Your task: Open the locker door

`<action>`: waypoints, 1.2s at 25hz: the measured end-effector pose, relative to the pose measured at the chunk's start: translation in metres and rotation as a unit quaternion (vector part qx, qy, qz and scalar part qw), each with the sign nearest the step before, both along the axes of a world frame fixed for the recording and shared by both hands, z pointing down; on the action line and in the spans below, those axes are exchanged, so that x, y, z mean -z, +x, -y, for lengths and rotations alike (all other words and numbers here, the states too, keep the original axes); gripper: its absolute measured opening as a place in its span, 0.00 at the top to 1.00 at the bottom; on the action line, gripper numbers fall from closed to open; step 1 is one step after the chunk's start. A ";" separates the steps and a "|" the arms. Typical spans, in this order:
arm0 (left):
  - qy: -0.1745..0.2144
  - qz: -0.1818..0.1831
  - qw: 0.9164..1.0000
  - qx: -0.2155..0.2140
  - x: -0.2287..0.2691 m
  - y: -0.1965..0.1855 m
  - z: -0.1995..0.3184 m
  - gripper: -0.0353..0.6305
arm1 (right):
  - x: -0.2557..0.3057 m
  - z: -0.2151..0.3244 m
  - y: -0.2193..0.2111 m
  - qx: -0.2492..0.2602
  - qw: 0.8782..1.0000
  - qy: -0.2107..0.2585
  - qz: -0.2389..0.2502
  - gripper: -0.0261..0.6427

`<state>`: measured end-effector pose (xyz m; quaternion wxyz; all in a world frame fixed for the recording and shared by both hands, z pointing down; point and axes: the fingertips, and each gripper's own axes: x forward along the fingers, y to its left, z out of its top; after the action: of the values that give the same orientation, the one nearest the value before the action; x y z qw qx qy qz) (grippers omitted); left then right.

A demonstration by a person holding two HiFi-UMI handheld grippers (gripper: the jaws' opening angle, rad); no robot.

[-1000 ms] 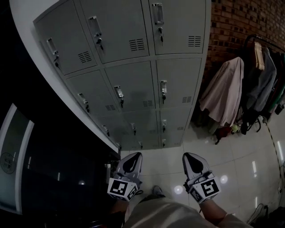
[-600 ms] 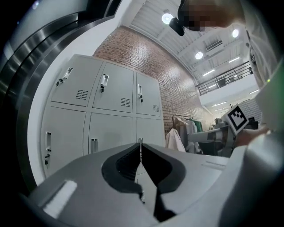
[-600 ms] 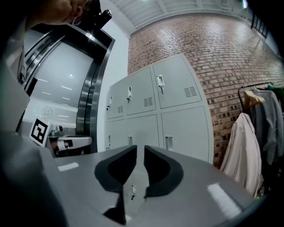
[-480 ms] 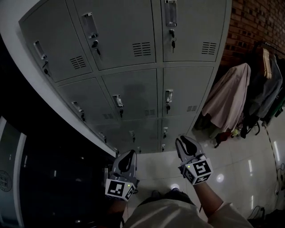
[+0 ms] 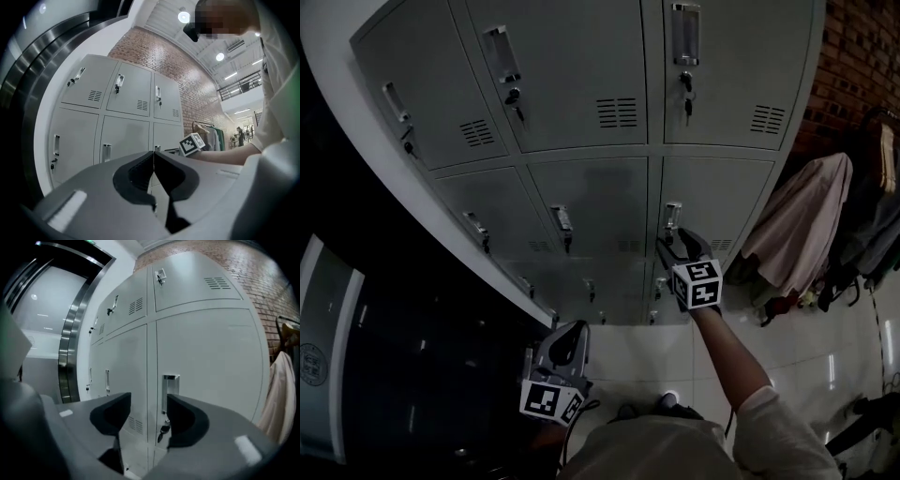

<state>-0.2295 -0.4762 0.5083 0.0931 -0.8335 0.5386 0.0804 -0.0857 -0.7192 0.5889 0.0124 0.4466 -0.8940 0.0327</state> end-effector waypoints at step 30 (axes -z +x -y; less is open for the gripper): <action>-0.044 -0.004 0.999 -0.018 -0.024 0.022 0.016 0.90 | -0.015 -0.063 0.049 -0.037 0.999 0.008 -0.013 0.78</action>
<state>-0.2077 -0.4922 0.5321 0.0530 -0.8462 0.5266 0.0614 -0.0365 -0.6557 0.6037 0.0196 0.4795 -0.8771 0.0204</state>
